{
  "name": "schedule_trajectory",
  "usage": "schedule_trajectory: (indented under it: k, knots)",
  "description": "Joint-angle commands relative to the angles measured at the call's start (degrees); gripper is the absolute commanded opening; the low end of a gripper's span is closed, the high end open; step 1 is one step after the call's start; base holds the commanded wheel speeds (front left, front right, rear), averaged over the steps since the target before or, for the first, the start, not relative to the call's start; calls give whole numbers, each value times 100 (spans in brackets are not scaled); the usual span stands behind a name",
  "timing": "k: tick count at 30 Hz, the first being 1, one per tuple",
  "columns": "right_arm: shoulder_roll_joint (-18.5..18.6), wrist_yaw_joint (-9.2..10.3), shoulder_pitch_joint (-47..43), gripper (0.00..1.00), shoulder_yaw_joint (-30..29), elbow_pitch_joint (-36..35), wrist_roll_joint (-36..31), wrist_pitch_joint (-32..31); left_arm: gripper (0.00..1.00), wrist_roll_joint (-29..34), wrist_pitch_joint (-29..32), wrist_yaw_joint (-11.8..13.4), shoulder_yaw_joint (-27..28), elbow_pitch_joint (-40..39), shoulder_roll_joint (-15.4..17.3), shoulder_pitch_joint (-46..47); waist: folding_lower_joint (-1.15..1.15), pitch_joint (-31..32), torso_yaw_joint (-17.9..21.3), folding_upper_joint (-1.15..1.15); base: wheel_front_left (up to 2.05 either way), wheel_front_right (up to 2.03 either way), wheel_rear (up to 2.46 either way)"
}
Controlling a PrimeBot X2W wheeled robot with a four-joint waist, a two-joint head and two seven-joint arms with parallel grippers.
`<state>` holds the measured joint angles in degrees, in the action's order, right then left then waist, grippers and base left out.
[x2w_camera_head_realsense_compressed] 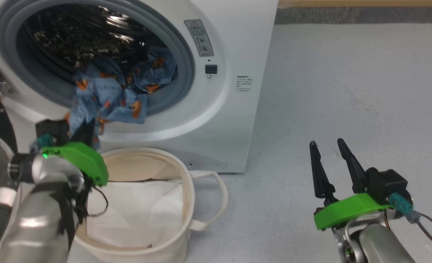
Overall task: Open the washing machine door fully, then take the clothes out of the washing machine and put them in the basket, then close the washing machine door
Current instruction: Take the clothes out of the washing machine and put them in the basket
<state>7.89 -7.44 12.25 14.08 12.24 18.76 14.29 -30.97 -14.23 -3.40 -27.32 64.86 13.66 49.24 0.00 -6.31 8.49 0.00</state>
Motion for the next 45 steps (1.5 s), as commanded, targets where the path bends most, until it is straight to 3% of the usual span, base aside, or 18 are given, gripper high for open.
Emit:
schedule_trajectory:
  k: [1, 11, 18, 23, 29, 35, 45]
  knots:
    - [67, -5, 8, 100, 115, -150, 49, 71, 0, 40, -74, 7, 122, -374, 230, -22, 0, 140, -99, 0, 0, 0, 0]
    - [183, -5, -66, 100, 141, -129, 135, 71, 0, -186, 39, 264, 284, -2234, 355, -1453, 0, 364, -176, 0, 0, 0, 0]
    - [251, -5, -84, 100, 125, -155, 160, 71, 0, -422, 668, 789, 435, -4191, 673, -2475, 0, 363, -228, 0, 0, 0, 0]
    - [271, -5, -11, 100, 159, -165, 163, 71, 0, -558, 1035, 1076, 524, -4669, 834, -2903, 0, 313, -191, 0, 0, 0, 0]
    - [277, -5, 71, 100, 167, -181, 134, 71, 0, -784, 1032, 968, 582, -4102, 752, -2969, 0, 168, -108, 0, 0, 0, 0]
    - [289, -5, 180, 100, 125, -250, 69, 71, 0, -925, 1018, 538, 432, -2704, 460, -2589, 0, -126, -33, 0, 0, 0, 0]
    - [271, -5, 374, 100, -44, -501, -124, 71, 0, -962, 347, -55, 446, -484, 94, -1267, 0, -943, 108, 0, 0, 0, 0]
